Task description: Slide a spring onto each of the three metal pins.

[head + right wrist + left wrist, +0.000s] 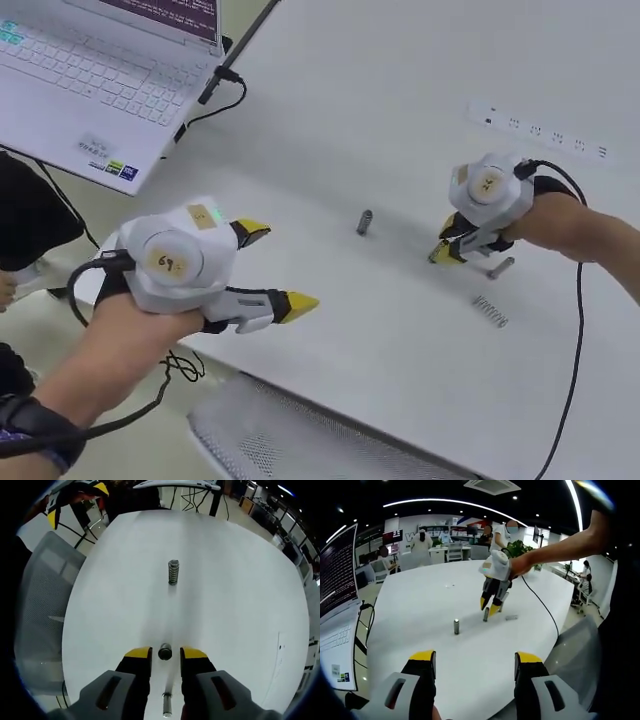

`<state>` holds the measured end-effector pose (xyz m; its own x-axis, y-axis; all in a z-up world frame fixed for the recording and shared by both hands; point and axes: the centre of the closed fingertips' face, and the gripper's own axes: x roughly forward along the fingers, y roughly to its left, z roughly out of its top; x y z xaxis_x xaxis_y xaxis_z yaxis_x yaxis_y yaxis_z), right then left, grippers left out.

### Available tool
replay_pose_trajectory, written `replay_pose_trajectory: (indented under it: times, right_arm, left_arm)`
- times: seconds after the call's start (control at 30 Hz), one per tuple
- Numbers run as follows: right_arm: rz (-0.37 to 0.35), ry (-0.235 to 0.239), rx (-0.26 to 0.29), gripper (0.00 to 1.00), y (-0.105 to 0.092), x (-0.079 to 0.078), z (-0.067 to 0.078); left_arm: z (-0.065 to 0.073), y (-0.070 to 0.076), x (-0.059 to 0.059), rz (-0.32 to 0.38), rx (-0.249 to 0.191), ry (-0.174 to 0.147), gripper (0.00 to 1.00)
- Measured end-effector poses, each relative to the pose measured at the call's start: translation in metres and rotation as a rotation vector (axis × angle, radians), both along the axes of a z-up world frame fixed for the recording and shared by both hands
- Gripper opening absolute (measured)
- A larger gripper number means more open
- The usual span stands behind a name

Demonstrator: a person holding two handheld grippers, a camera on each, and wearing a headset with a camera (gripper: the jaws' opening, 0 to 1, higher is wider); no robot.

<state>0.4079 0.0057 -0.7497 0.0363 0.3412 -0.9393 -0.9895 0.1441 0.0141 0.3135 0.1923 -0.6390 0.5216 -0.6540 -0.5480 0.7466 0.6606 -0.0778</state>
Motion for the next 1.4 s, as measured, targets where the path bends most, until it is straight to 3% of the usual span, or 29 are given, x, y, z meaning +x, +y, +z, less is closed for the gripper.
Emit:
replay_pose_trajectory:
  times: [0.53,1.03,1.4]
  right_arm:
    - [-0.079,-0.058,0.049,0.30,-0.008,-0.008,0.027]
    - [-0.173,-0.109,0.136,0.35,-0.017,-0.014,0.051]
    - [-0.288,-0.136,0.235,0.38,-0.024,-0.021,0.066]
  left_arm:
    - [0.008,-0.003,0.001,-0.018,-0.006,-0.019,0.60]
    - [0.012,-0.002,-0.005,-0.020,-0.002,-0.018,0.63]
    - [0.016,-0.004,-0.004,-0.019,-0.007,-0.026,0.63]
